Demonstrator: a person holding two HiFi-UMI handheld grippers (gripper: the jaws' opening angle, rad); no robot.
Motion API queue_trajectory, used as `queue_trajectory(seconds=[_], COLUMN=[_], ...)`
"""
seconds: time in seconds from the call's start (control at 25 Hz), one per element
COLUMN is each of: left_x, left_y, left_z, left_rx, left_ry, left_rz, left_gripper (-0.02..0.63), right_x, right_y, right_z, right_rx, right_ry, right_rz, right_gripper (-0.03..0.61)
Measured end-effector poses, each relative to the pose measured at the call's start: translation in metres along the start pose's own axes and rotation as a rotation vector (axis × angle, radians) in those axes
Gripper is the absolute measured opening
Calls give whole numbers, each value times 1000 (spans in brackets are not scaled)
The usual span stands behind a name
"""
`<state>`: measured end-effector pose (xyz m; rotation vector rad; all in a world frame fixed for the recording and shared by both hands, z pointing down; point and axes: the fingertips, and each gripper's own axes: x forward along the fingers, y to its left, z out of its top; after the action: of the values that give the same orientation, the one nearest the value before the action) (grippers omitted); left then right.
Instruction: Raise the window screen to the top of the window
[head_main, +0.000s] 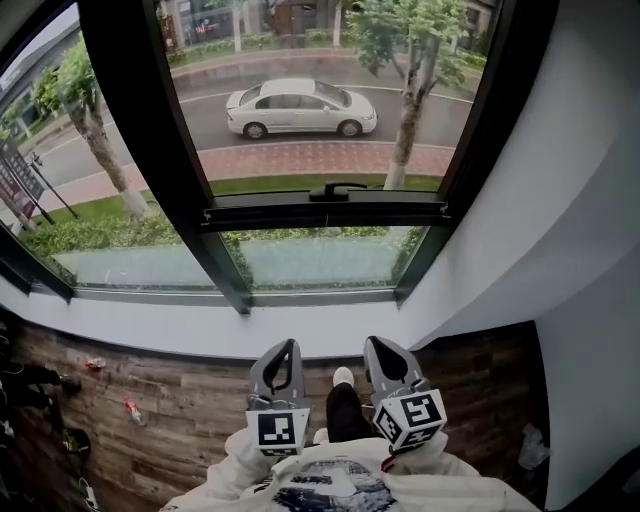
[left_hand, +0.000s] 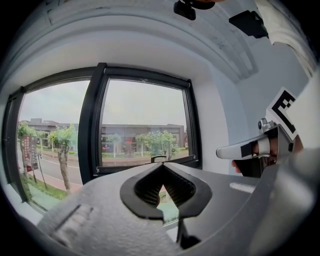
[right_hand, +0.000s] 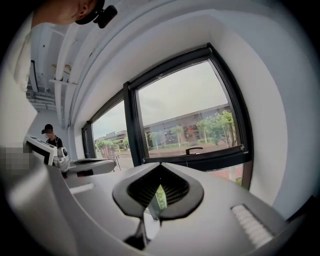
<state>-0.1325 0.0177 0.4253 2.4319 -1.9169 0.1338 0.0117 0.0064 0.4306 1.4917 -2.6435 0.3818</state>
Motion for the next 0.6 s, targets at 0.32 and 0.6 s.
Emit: queue_trajectory(seconds=[0.32, 0.6], left_x=[69, 147], left_y=[24, 27], left_z=[-3, -2], left_rx=[59, 95], left_ry=[7, 31], left_rz=[46, 60], left_gripper=[3, 3], right_x=[71, 123], right_y=[-40, -94], right_z=[11, 23], right_rx=[18, 22], right_ry=[-13, -3], right_rz=[29, 31], right_gripper=[5, 5])
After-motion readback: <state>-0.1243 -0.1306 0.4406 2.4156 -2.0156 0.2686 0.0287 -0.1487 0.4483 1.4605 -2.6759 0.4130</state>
